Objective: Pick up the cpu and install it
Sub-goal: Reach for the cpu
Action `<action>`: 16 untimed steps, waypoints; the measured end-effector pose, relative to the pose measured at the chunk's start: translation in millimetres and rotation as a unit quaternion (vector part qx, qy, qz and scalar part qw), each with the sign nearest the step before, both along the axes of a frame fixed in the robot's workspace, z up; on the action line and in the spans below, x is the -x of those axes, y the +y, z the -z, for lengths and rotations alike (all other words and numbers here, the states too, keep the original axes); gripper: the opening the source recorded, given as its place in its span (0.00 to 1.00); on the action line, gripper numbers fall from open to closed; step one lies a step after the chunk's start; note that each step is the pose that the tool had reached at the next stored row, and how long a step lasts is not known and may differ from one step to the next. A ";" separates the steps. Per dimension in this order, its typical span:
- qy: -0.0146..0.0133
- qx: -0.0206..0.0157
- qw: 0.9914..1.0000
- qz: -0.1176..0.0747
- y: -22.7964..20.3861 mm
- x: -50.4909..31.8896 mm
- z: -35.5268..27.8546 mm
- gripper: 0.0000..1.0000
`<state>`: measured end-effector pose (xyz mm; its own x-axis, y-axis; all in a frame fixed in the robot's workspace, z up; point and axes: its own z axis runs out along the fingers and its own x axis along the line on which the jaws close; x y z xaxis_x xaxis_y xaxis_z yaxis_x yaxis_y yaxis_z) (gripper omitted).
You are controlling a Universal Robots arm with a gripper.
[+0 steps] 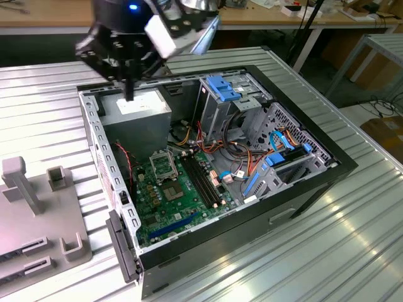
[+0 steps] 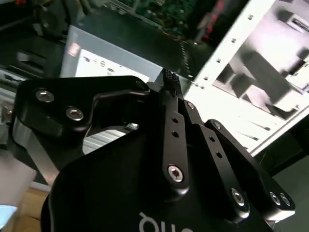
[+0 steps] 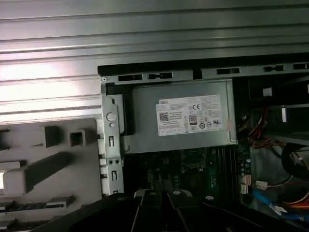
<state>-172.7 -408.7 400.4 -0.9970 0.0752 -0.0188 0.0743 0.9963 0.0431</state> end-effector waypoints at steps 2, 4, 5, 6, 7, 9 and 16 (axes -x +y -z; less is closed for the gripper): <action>-0.001 0.000 1.000 0.000 4.4 -26.6 3.5 0.11; -0.002 -0.001 1.000 0.000 7.4 -40.9 5.5 0.11; -0.002 -0.001 1.000 0.000 8.7 -45.9 6.4 0.11; -0.002 -0.001 1.000 0.000 9.4 -48.8 6.9 0.11; -0.002 -0.001 1.000 0.000 9.8 -50.5 7.1 0.11; -0.002 -0.001 1.000 0.000 9.9 -50.8 7.1 0.11; -0.003 -0.001 1.000 0.000 9.9 -50.9 7.1 0.11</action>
